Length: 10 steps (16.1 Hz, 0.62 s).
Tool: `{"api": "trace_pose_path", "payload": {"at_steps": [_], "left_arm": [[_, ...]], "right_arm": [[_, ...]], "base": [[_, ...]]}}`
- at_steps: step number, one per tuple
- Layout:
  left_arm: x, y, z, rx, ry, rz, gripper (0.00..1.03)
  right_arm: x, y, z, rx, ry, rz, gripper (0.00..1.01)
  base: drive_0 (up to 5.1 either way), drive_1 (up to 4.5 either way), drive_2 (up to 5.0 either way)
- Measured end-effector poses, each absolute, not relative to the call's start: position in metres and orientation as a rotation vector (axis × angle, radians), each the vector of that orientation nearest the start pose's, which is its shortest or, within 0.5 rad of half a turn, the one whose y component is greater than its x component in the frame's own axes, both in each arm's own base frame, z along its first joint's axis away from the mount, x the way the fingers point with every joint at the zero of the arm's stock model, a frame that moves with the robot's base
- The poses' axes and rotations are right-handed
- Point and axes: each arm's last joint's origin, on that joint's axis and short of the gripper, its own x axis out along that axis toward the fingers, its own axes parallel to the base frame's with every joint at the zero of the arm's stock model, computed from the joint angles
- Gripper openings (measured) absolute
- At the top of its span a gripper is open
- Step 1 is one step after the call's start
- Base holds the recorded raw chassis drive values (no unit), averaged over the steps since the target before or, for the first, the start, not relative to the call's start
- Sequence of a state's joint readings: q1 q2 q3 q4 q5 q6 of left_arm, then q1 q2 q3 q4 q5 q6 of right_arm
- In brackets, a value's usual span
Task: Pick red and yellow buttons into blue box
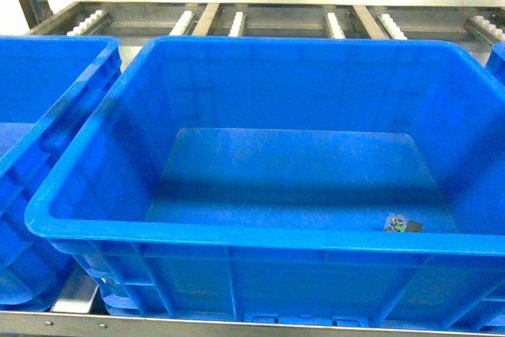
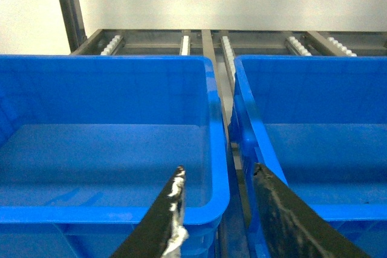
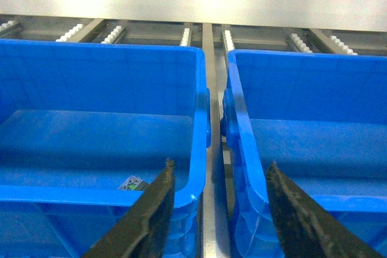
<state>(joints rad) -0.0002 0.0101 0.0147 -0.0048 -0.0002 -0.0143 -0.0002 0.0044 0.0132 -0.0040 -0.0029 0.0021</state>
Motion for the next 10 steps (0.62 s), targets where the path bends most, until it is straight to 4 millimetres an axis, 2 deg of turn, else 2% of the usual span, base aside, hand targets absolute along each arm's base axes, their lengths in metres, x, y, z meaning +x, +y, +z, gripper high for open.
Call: {"api": "trace_pose_path", "payload": {"at_steps": [4, 7, 8, 9, 10], "left_arm": [[0.0974, 0.0, 0.1673, -0.014, 0.0, 0.0, 0.67], [0.0974, 0.0, 0.1673, -0.014, 0.0, 0.0, 0.86], [0.0974, 0.0, 0.1673, -0.014, 0.0, 0.0, 0.89], [0.0974, 0.0, 0.1673, -0.014, 0.0, 0.0, 0.98], [0.0974, 0.0, 0.1673, -0.012, 0.0, 0.0, 1.0]], "right_arm": [[0.0971, 0.0001, 0.1674, 0.002, -0.005, 0.003, 0.81], [0.0971, 0.0001, 0.1674, 0.002, -0.005, 0.003, 0.99], [0.0971, 0.0001, 0.1674, 0.002, -0.005, 0.003, 1.0], [0.0971, 0.0001, 0.1674, 0.002, -0.005, 0.003, 0.98], [0.0971, 0.0001, 0.1674, 0.002, -0.005, 0.003, 0.97]], "base": [[0.0, 0.0, 0.0], [0.0, 0.0, 0.0], [0.0, 0.0, 0.0], [0.0, 0.0, 0.0], [0.0, 0.0, 0.0]]}}
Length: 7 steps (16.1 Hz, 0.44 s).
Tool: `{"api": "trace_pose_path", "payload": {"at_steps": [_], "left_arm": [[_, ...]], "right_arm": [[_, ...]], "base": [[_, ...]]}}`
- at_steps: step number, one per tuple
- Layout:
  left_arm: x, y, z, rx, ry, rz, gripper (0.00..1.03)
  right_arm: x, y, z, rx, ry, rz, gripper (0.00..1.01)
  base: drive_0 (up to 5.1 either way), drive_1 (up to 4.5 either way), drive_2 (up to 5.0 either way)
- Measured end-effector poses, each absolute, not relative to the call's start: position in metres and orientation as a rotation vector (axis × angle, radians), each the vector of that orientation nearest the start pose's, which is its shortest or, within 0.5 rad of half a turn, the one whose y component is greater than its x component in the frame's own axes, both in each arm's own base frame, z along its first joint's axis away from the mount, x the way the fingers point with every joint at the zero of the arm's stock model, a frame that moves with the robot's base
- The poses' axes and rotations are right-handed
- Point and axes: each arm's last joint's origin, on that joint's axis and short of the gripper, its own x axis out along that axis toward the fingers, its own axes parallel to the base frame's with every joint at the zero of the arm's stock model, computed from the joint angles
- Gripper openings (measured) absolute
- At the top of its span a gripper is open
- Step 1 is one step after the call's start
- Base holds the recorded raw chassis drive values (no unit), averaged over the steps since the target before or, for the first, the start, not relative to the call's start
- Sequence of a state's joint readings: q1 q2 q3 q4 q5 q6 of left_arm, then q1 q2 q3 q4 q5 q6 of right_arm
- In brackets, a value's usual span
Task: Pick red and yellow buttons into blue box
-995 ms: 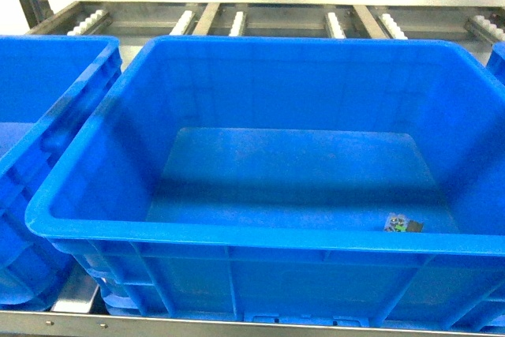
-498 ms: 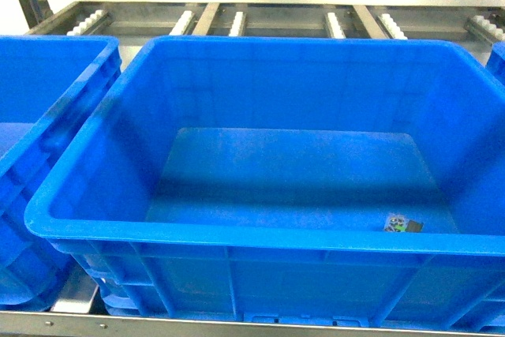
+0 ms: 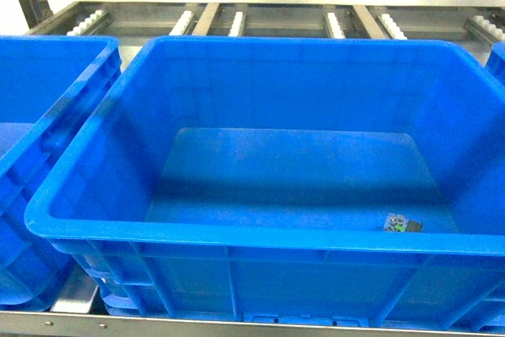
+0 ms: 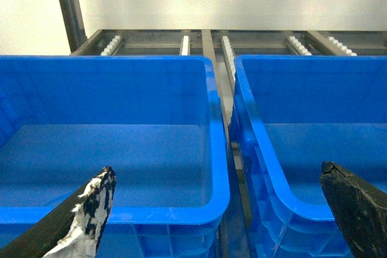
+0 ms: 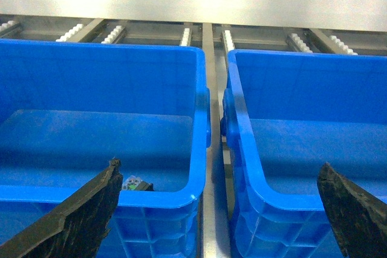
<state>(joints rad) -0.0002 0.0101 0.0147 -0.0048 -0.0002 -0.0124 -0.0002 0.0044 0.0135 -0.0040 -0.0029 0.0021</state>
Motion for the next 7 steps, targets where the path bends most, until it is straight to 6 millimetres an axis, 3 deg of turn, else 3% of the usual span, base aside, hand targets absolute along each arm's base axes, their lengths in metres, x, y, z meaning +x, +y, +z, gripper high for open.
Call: {"api": "trace_pose_path", "payload": {"at_steps": [7], "left_arm": [[0.0974, 0.0, 0.1673, -0.012, 0.0, 0.0, 0.98]], "right_arm": [[0.0971, 0.0001, 0.1674, 0.002, -0.005, 0.003, 0.98]], "base": [[0.0, 0.0, 0.0]]}}
